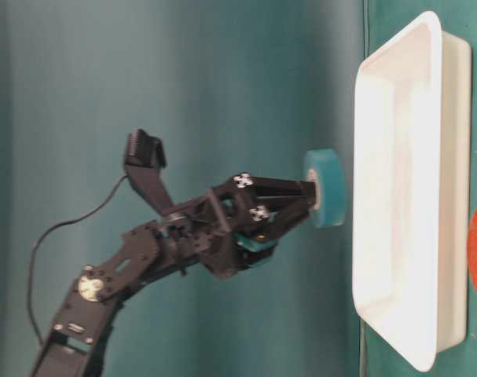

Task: Pick up the tape from a random location and place it into the white case.
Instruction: 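Lower the teal roll into the tray and open the left gripper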

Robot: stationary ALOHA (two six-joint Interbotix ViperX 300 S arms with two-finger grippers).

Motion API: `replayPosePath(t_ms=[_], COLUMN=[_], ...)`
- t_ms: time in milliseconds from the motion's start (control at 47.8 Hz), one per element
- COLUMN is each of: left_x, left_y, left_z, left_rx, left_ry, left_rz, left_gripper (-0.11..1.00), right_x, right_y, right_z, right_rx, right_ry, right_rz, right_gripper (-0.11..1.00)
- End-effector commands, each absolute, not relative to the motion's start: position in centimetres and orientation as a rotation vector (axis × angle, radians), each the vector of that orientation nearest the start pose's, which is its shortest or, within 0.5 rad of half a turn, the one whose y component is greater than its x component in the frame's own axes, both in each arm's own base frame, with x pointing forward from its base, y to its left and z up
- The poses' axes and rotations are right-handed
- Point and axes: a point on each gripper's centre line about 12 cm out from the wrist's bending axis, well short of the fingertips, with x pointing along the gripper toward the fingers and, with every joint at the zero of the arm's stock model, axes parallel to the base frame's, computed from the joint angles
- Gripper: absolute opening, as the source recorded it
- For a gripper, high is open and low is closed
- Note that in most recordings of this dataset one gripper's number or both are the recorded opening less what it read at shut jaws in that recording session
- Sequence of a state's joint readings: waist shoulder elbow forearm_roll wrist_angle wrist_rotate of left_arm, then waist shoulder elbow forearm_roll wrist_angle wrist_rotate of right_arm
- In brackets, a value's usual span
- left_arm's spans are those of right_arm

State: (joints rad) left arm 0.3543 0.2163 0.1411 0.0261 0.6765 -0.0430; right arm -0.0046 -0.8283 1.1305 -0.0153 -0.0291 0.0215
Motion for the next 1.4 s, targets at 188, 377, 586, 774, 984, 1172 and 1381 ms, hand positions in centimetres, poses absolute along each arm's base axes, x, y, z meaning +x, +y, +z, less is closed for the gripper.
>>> replayPosePath(t_ms=[188,377,586,774,984,1172,1381], left_x=[44.0,43.9,44.1,44.2,44.2,44.2,43.7], left_y=[17.3,18.1,18.4,18.4,18.3,18.3,18.8], left_z=[18.6,17.0,15.9,15.7,15.7,15.7,15.6], left_rx=[-0.2,-0.216,-0.219,-0.218,-0.23,-0.233,-0.241], left_ry=[0.983,1.012,1.024,1.024,1.025,1.029,1.043], left_rz=[0.364,0.378,0.38,0.378,0.378,0.379,0.39], left_gripper=[0.2,0.2,0.2,0.2,0.2,0.22,0.81], right_x=[22.3,22.4,22.4,22.4,22.4,22.4,22.4], right_y=[-0.1,-0.1,-0.1,-0.1,-0.1,-0.1,-0.1], right_z=[26.0,26.0,25.9,25.8,25.9,25.9,25.9], right_rx=[0.004,0.004,0.004,0.004,0.004,0.004,0.004], right_ry=[0.252,0.255,0.259,0.259,0.258,0.258,0.258], right_rz=[-0.004,-0.004,-0.004,-0.004,-0.004,-0.006,-0.006], right_gripper=[0.92,0.92,0.92,0.92,0.92,0.92,0.92])
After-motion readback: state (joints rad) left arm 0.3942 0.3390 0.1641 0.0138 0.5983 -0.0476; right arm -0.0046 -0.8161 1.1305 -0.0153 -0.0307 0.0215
